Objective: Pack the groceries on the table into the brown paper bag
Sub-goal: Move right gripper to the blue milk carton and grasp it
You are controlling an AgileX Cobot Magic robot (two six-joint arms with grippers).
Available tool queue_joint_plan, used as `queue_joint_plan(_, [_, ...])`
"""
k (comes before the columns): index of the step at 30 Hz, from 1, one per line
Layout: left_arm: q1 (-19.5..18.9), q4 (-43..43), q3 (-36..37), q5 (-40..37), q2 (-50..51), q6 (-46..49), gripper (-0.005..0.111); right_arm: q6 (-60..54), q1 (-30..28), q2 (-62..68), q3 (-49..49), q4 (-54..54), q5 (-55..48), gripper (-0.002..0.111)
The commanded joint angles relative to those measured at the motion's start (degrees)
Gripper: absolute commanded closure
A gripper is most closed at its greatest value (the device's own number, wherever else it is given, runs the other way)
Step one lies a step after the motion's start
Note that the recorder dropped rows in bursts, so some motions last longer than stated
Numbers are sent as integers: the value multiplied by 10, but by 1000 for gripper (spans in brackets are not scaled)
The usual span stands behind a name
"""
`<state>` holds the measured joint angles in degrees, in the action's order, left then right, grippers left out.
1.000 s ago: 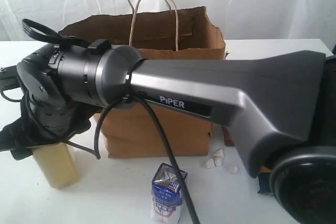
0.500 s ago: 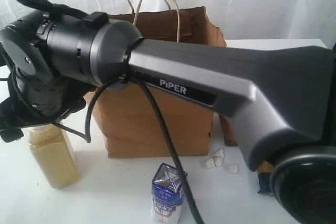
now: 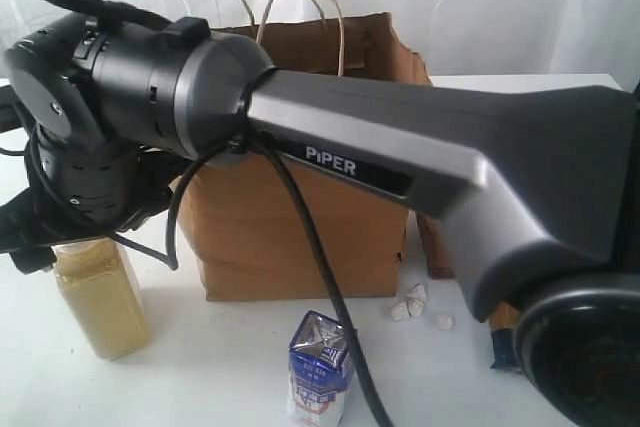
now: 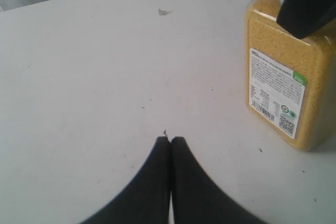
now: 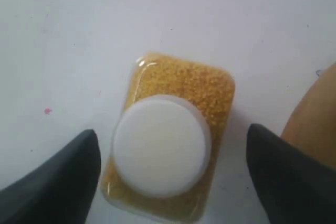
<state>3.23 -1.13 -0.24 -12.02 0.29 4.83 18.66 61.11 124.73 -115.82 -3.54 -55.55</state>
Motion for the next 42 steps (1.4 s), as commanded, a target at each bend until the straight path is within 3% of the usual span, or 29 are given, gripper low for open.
queue_joint_plan(1, [-2,6,2,0,-3,0,107,-7,5,-40,-6,-2,-23,37])
queue_joint_plan(10, [-2,6,2,0,-3,0,107,-35,80,-181,13,-32,-99,40])
queue_joint_plan(17, [-2,6,2,0,-3,0,107,57,143,-356,261,-84,-81,40])
queue_joint_plan(22, [-2,6,2,0,-3,0,107,150,142,-483,489,-118,-33,40])
queue_joint_plan(25, [-2,6,2,0,-3,0,107,150,142,-501,545,-142,-17,39])
queue_joint_plan(33, [-2,6,2,0,-3,0,107,92,132,-503,577,-182,25,33])
queue_joint_plan(42, [-2,6,2,0,-3,0,107,-32,41,-503,577,-124,44,33])
